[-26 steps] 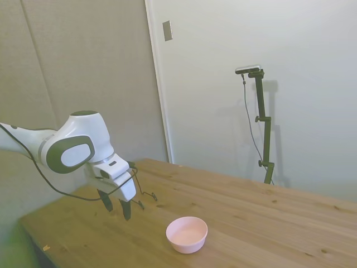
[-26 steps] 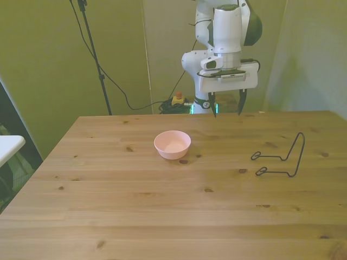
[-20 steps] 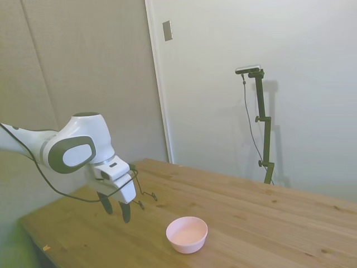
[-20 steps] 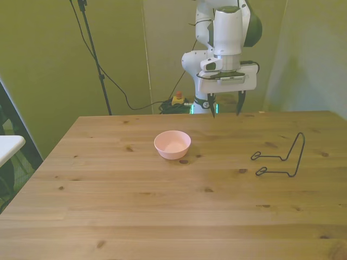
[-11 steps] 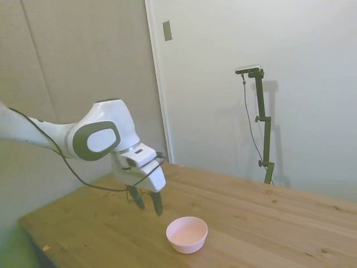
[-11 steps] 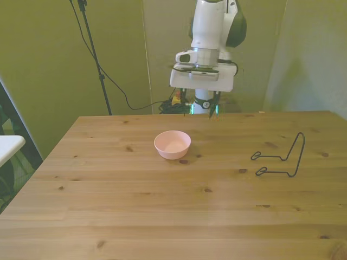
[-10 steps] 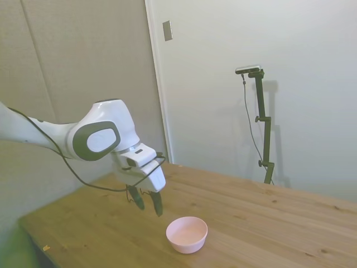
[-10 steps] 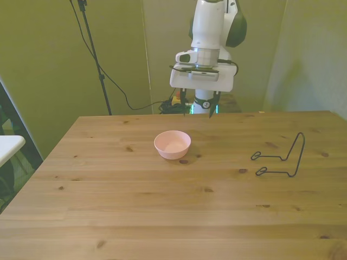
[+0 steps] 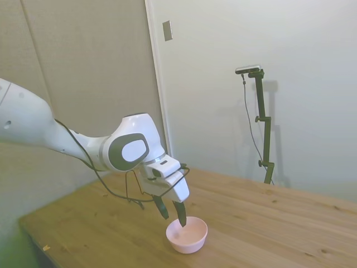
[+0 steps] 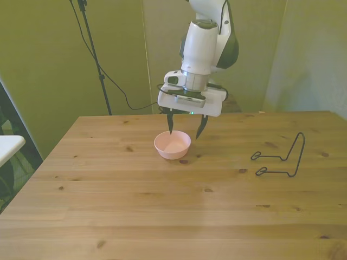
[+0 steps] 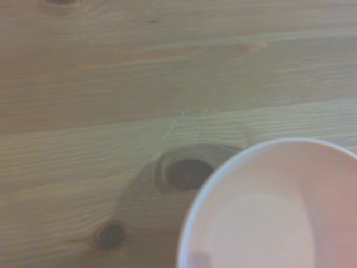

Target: Load the bowl

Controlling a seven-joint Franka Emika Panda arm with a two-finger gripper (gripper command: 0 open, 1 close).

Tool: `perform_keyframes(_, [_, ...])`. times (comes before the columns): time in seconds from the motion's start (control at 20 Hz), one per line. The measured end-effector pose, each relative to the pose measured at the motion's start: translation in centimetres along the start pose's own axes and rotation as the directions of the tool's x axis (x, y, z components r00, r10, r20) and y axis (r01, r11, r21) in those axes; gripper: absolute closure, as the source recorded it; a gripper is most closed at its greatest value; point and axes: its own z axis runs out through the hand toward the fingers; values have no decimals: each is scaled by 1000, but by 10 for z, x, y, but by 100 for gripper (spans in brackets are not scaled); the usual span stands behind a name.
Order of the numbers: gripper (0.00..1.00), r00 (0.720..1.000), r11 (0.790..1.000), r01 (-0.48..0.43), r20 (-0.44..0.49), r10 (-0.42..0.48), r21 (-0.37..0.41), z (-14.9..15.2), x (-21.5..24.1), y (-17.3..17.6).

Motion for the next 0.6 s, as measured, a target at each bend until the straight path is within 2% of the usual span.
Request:
perform_keyframes(0.25, [0,1000,1000,5,16,-5,-9,28,-7,-13])
perform_keyframes(0.3, [100,1000,1000,6,19,-5,-11,32,-8,-14])
perform_keyframes(0.6, [100,1000,1000,-1,26,2,-17,41,-8,-12])
